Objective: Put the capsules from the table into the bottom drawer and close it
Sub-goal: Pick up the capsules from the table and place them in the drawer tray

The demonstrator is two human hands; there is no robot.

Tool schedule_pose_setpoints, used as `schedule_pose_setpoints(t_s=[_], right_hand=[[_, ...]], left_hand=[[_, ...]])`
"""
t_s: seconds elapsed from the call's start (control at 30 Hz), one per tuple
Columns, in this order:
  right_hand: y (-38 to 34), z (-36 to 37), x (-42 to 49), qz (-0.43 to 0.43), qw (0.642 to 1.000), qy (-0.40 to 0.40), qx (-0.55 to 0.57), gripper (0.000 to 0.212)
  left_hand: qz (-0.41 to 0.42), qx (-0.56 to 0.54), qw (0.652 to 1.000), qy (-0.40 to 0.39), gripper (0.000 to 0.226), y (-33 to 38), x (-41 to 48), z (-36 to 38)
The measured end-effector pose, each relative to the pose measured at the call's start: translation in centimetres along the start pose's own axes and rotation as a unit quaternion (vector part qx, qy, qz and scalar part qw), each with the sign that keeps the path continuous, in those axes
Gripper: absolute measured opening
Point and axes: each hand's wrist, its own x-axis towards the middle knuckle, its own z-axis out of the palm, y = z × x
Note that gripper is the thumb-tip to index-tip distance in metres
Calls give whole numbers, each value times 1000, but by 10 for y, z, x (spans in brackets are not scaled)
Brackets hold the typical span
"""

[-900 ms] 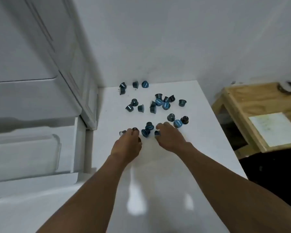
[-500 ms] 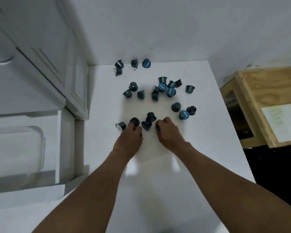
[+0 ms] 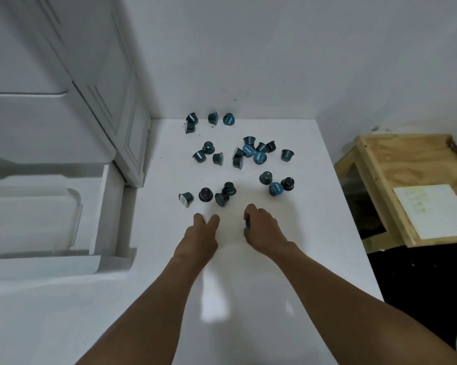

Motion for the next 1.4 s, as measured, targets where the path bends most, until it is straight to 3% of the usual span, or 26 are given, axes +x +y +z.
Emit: schedule_pose_setpoints(t_s=[0.17,0.33,0.5,0.73,0.97,1.13,1.23,1.4], right_hand=[[-1,-14,-41,-13,1000,17,4,26],[-30,-39,-67,-69,997,37,-27,27],[-91,-60,-79,-147,986,65,-45,30],[-194,-46,-96,-243,966,87,-28,33],[-295,-9,-104,-283,950,130,-27,26],[-357,41,-105,-263,958,112,-11,25],[-380,58,-101,-247,962,119,-5,29],[-396,73,-82,-199,973,113,-16,37]], left_hand=[[14,-24,997,65,22,13,-46,-13],[25,-25,984,176,29,14,-88,-47],[-5,-124,943,310,25,-3,-129,-99],[-35,-178,894,409,33,-64,-179,-161],[-69,-150,898,409,37,-157,-213,-200],[-69,-144,919,360,29,-246,-225,-229],[-56,-115,934,333,39,-284,-220,-239],[-17,-104,947,305,15,-316,-195,-246]])
